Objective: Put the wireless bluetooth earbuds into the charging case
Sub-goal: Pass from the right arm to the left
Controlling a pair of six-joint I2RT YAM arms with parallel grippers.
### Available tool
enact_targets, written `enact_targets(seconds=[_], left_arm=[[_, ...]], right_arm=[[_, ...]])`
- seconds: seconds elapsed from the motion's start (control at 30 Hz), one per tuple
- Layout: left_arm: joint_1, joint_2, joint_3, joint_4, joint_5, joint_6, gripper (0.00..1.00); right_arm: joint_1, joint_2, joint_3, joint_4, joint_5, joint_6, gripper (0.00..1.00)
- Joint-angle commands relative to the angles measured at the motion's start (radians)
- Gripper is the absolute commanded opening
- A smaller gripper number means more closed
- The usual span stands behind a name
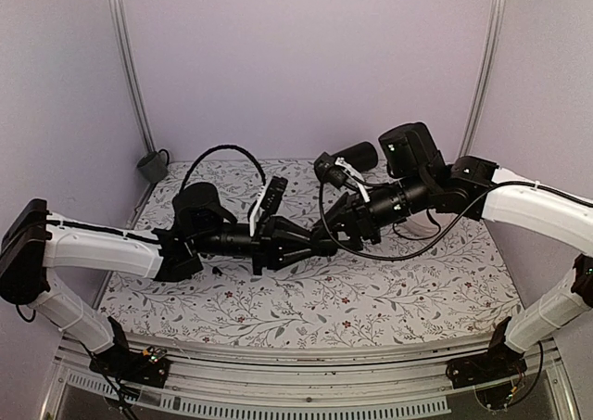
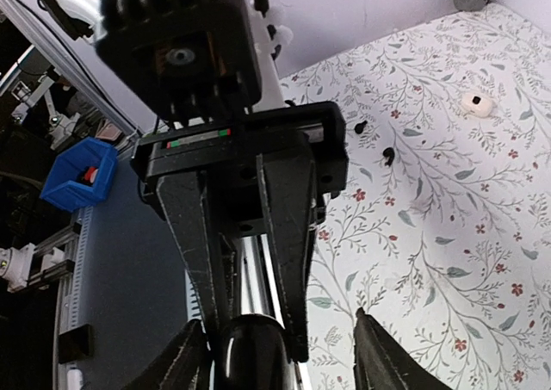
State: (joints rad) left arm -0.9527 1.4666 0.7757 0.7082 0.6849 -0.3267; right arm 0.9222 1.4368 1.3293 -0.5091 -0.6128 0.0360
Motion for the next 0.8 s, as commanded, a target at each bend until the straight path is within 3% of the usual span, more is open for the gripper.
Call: enact_targets(seconds=[0.0,0.13,0.33,0.77], left_arm=[[0.016,-0.006,-0.061,0.234,-0.072,-0.115,0.00],[0.020,-0.022,-0.099,0.344,-0.165,-0.180,0.00],[0.018,-0.046,-0.137,0.470,-0.277,-0.257,0.00],[0.015,-0.041,-0.128,0.474,-0.314,-0.280,0.00]], right_arm=[[-0.003,-0.064,-0.103,0.221,0.085,0.120,0.63],[-0.005,-0.145,-0.236,0.419,0.144,0.218,0.70],[-0.007,-0.215,-0.394,0.685,0.255,0.370,0.71],[-0.003,-0.164,-0.392,0.805,0.235,0.430,0.68]])
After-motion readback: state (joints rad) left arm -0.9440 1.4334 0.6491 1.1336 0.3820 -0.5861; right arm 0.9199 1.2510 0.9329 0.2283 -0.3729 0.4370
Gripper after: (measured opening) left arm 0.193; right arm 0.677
